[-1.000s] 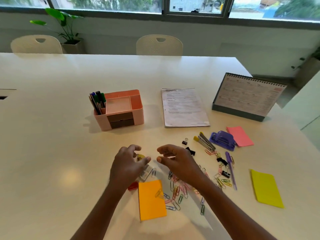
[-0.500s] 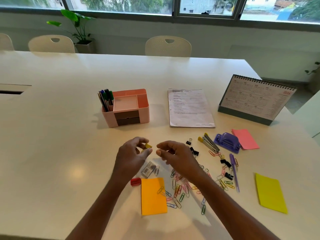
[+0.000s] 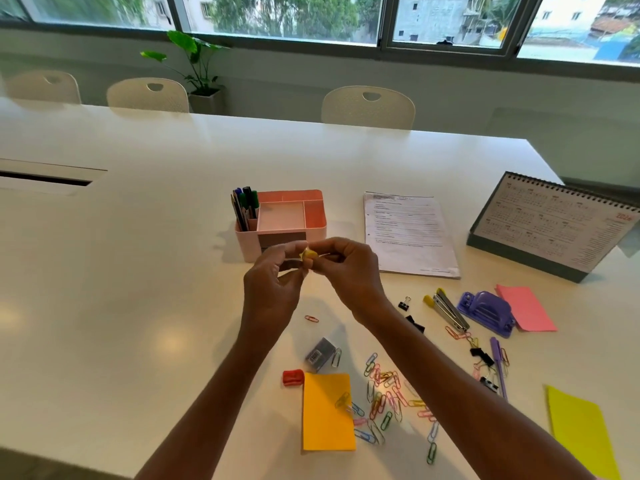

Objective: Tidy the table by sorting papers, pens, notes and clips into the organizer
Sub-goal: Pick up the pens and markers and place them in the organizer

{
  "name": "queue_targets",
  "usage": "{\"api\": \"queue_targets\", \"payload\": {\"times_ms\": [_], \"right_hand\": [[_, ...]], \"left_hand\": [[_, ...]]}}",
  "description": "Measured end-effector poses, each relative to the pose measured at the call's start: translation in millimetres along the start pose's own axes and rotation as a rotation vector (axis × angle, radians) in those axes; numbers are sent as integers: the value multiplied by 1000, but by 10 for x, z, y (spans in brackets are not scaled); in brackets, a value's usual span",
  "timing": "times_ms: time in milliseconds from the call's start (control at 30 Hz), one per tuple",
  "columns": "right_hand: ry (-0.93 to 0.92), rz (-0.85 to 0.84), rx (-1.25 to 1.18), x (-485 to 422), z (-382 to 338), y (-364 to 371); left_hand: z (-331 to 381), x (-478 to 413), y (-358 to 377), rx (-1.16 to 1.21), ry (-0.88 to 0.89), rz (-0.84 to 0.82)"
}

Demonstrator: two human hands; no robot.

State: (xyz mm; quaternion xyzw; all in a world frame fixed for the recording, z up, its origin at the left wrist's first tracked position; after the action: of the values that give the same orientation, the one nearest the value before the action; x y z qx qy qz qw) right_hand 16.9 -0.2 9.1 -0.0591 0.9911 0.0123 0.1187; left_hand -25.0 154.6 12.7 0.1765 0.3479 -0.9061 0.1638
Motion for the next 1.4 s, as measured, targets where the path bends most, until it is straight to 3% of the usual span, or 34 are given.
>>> {"api": "queue_targets", "payload": {"times_ms": [267,567,867,1167,1300,1400], "right_hand": [[-153,-17,177,-701,58,480],[-145,-77,356,-1183,257,866],[-214,-65,426,-1329,312,947],[-285,-70,449,-1237,266,890],[-302,-252,402,-732,143,822],[-164,-516,476,-221,225,767]], "left_hand": [[-460,-368,-82,194,-250,58],[-880,-730,-93,307,-465,-24],[-940,-864,-78,286,-522,-63],[-897,-749,-253,226,-498,34],[-954,-504,-343,267,-498,69],[-1058,-239,-340,314,-559,46]]}}
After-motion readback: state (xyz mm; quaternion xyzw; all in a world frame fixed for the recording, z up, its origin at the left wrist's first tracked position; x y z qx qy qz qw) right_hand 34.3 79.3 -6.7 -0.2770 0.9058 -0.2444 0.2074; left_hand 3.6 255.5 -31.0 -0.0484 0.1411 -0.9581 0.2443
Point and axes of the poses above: each hand's wrist, its own x-axis away from the middle knuckle, its own y-axis out of the palm, z = x × y, the point moved 7 cm from there along -x, towards the middle knuckle, and after that the axes turned 14 degrees about -x, right-handed, at the moved point
